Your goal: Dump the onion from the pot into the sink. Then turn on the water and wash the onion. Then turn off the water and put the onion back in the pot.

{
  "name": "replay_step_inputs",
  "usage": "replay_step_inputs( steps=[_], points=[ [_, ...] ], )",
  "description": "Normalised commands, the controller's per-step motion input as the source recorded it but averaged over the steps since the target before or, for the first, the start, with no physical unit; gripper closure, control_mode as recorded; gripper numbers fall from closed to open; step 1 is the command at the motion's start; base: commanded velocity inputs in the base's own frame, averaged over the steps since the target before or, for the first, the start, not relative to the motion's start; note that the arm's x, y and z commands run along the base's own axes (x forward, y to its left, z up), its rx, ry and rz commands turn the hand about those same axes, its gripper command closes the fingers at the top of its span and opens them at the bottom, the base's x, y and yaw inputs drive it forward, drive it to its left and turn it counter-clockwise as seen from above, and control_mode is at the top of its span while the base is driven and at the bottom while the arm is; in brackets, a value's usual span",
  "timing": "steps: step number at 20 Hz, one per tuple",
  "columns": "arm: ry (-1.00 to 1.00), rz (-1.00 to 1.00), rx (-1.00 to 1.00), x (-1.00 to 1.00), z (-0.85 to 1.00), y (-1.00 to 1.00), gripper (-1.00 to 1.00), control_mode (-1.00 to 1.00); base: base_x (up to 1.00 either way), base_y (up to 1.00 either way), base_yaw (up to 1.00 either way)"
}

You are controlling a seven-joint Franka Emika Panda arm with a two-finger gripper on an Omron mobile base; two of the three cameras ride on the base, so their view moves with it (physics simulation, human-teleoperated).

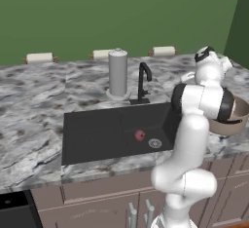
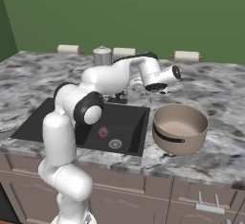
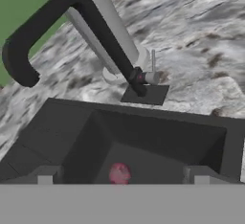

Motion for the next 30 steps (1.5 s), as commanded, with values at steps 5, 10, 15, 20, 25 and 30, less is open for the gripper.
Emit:
replay_step_inputs(
  steps=[5, 10, 15, 20, 25, 30],
  points=[
    [0.0, -0.13, -0.11, -1.0, 0.02, 0.41, -1.0, -1.0, 0.0, 0.0, 0.0],
    [0.1, -0.09, -0.1, -0.84, 0.04, 0.72, -1.0, -1.0, 0.0, 0.0, 0.0],
    [0.16, -0.1, -0.1, -0.4, 0.04, 0.72, -1.0, -1.0, 0.0, 0.0, 0.0],
    [0.18, -0.11, -0.12, -0.04, 0.0, 0.55, -1.0, -1.0, 0.0, 0.0, 0.0],
    [0.17, -0.08, -0.1, 0.15, -0.08, 0.38, -1.0, -1.0, 0.0, 0.0, 0.0],
    [0.13, -0.02, -0.08, 0.2, -0.33, 0.16, -1.0, -1.0, 0.0, 0.0, 0.0]
  ],
)
